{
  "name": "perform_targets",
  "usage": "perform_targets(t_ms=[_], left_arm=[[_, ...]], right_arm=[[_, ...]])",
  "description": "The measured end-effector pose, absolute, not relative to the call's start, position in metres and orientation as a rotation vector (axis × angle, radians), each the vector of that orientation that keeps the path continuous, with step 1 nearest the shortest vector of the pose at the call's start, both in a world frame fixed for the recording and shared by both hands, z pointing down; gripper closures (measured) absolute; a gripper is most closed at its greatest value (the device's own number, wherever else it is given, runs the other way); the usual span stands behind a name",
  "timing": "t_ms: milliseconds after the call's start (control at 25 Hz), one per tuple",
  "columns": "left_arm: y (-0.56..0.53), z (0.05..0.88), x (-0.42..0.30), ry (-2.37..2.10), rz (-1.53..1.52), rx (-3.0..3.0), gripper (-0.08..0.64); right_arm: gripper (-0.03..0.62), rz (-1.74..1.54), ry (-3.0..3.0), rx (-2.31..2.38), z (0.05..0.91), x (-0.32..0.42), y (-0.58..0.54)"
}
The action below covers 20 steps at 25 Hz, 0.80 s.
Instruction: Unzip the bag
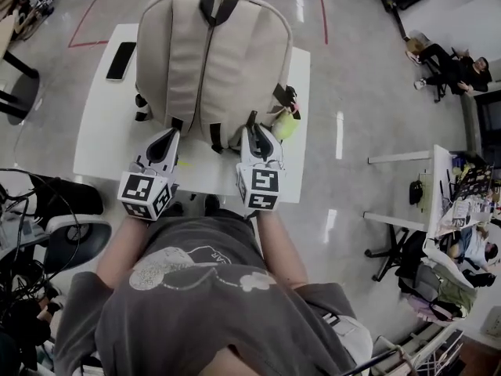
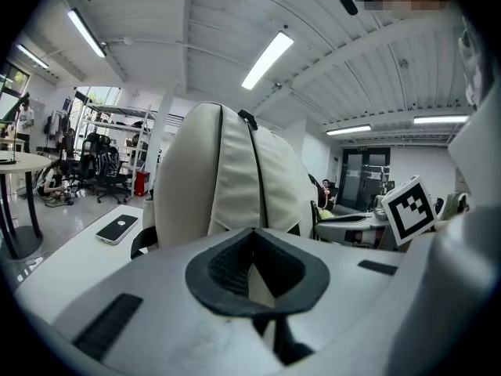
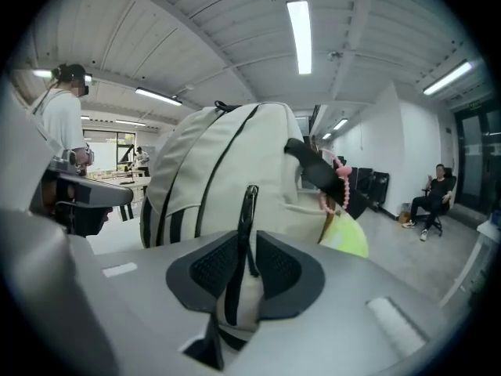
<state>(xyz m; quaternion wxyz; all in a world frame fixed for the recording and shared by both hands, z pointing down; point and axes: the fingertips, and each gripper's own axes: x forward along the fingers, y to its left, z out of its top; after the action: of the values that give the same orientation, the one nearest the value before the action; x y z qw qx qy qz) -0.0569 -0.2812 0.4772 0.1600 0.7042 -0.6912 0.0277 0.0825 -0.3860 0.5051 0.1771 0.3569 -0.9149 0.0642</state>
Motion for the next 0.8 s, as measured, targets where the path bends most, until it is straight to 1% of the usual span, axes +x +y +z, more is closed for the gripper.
perform_targets(t_ms=[40, 80, 600, 800], left_arm=[[-0.283, 0.479, -0.056, -1.974, 0.079, 2.005, 0.554], [-0.284, 0.481, -0.055, -1.973, 0.078, 2.000, 0.554], [-0.301, 0.493, -0.039, -1.939, 0.098, 2.009, 0.554], [-0.300, 0.500, -0.033, -1.915, 0.119, 2.015, 0.554]], right_arm=[[0.547, 0.180, -2.587, 1.023, 0.505, 0.084, -0.388], [0.554, 0.186, -2.592, 1.026, 0.505, 0.085, -0.389], [0.558, 0.260, -2.656, 0.894, 0.517, 0.084, -0.373], [0.558, 0.379, -2.606, 0.895, 0.541, 0.091, -0.366]])
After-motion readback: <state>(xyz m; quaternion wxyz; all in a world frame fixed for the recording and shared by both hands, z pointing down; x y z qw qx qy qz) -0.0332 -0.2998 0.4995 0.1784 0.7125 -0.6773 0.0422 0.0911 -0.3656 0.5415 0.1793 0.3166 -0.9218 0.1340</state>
